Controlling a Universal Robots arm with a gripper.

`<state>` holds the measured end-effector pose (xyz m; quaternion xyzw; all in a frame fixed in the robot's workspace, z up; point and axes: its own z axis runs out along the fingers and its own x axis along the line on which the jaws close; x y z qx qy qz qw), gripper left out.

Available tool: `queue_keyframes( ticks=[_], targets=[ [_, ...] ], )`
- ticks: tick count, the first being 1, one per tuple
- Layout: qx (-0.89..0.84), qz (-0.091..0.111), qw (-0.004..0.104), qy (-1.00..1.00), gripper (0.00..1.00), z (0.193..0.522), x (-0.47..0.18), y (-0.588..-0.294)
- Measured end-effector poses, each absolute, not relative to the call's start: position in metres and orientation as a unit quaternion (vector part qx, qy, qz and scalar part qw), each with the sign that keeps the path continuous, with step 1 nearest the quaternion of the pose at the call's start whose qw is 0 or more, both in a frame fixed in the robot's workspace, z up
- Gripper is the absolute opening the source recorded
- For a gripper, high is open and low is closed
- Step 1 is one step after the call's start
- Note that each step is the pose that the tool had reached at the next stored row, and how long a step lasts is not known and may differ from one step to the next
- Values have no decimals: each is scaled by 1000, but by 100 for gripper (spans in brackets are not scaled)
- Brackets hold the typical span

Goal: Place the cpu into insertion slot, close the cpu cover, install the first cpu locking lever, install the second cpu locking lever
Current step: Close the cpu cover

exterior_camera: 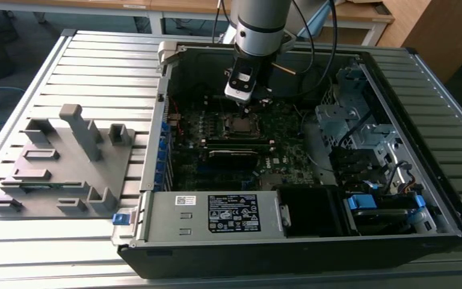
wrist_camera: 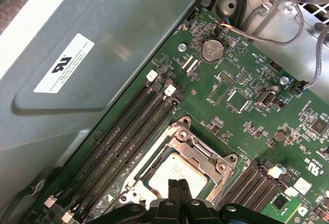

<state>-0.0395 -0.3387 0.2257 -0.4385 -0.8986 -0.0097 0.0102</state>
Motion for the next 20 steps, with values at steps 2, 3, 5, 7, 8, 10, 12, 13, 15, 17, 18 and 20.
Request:
queue_keyframes(
  ticks=[2, 3, 5, 7, 8, 10, 12, 13, 15, 17, 18, 20],
  targets=[
    [-438, -10, 10, -899, 10, 226, -39, -339],
    [-438, -10, 10, -899, 10, 226, -40, -339],
    [-438, -10, 10, -899, 10, 226, -40, -339],
    [-438, -10, 10, -899, 10, 226, -40, -339],
    [-437, -10, 10, -899, 10, 225, -40, -339],
    [-434, -10, 10, -901, 10, 225, -40, -339],
    [-428, -10, 10, -904, 10, 225, -40, -339],
    [-424, -10, 10, -906, 10, 225, -40, -339],
    [-415, -9, 10, -910, 10, 225, -40, -339],
    [-403, -9, 11, -915, 10, 225, -40, -339],
    [-397, -9, 11, -918, 10, 225, -40, -339],
    [-383, -9, 11, -924, 10, 225, -40, -339]
  ],
)
